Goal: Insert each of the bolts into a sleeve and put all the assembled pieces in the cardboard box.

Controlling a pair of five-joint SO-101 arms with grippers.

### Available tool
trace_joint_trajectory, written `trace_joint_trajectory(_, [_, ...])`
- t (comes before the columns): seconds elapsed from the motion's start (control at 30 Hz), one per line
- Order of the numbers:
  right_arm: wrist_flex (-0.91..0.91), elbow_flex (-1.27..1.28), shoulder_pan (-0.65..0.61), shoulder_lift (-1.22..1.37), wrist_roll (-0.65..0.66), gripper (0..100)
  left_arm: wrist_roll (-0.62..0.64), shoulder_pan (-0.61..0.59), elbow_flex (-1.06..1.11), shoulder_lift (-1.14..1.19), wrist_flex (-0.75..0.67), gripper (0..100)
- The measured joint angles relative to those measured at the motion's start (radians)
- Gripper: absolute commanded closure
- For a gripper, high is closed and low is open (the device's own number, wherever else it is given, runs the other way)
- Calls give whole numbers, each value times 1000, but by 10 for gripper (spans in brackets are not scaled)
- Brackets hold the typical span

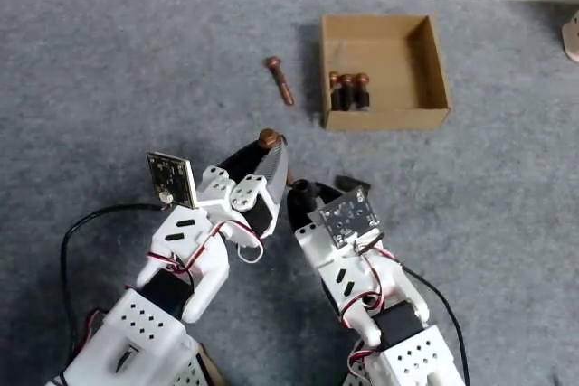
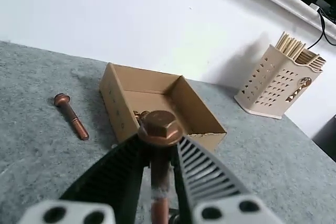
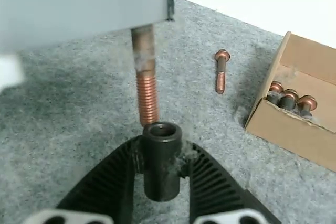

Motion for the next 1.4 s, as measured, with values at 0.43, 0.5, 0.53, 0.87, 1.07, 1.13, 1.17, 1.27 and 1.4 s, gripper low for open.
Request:
trace_joint_trajectory(0.43, [0,0,-5,0,0,993,5,9,-69,-6,0,995])
trace_joint_trajectory(0.5, [0,0,-5,0,0,993,5,11,-69,-6,9,995])
trace_joint_trajectory(0.53, [0,0,-5,0,0,993,5,11,-69,-6,28,995])
trace_joint_trajectory(0.87, [0,0,-6,0,2,993,6,11,-69,-6,107,995])
trace_joint_trajectory(1.07, [0,0,-6,0,3,993,0,43,-41,-6,107,995])
trace_joint_trajectory(1.13, [0,0,5,0,3,993,0,60,-12,-8,106,992])
trace_joint_trajectory(1.17, [0,2,8,0,3,993,0,72,3,-8,106,992])
trace_joint_trajectory(1.27, [2,2,23,0,5,993,0,106,31,-8,106,960])
trace_joint_trajectory(1.4, [2,2,48,0,5,993,-49,132,38,-8,106,775])
